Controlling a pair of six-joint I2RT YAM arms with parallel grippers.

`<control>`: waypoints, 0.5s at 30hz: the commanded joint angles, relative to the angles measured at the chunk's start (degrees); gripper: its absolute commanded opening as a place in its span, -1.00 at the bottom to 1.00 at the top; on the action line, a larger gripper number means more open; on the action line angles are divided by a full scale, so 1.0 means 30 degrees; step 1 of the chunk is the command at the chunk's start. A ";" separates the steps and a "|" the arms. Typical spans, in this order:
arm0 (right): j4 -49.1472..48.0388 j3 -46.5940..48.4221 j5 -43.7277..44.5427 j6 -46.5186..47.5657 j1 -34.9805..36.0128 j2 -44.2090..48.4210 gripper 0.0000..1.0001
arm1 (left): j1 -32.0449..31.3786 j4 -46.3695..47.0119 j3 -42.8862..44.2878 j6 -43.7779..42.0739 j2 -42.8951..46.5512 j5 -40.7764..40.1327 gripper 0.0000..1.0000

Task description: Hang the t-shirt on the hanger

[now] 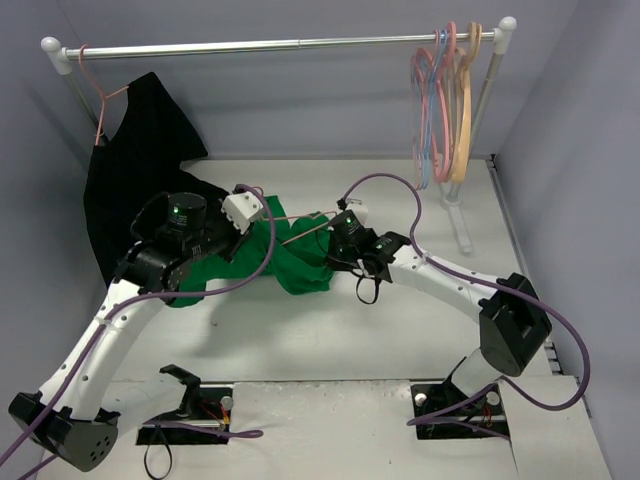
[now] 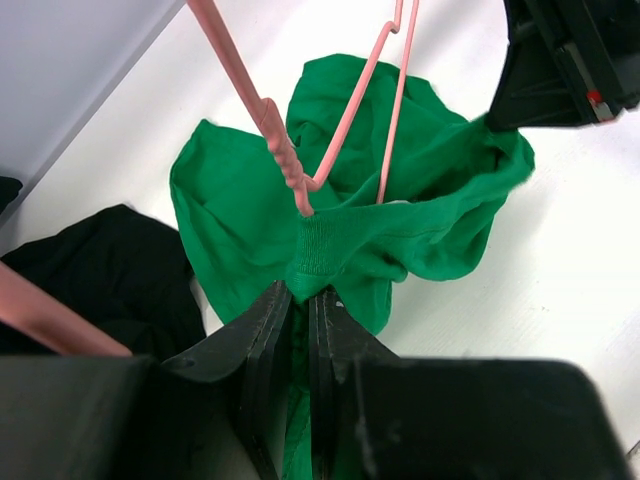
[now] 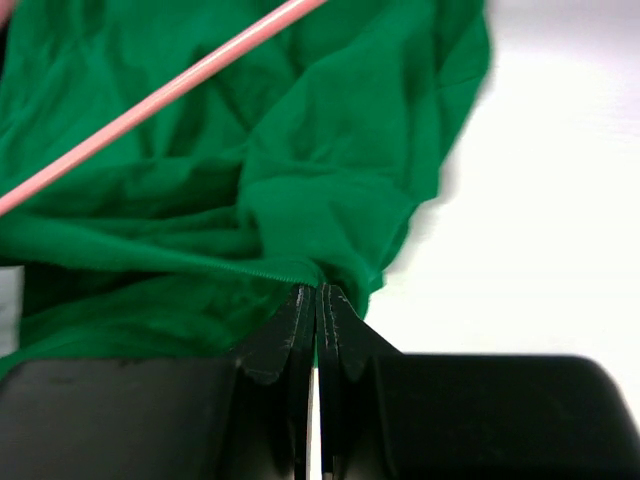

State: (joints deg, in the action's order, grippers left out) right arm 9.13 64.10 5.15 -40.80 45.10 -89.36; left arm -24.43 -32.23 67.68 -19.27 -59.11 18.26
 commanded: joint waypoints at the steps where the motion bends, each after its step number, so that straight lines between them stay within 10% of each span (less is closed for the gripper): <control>1: -0.1312 -0.0183 0.0014 0.0912 -0.0794 0.0168 -1.00 | -0.0179 0.1777 0.0732 0.0299 0.0602 0.0475 -1.00; 15: -0.2397 0.0987 -0.1306 0.5013 -0.4076 0.0988 -1.00 | -0.0149 0.0697 -0.0177 -0.0491 0.2448 0.2965 -1.00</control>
State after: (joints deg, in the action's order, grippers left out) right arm 4.34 63.90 0.30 -29.74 33.95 -89.47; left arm -24.56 -32.49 65.54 -19.38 -52.36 25.12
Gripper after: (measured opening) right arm 0.035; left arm 0.109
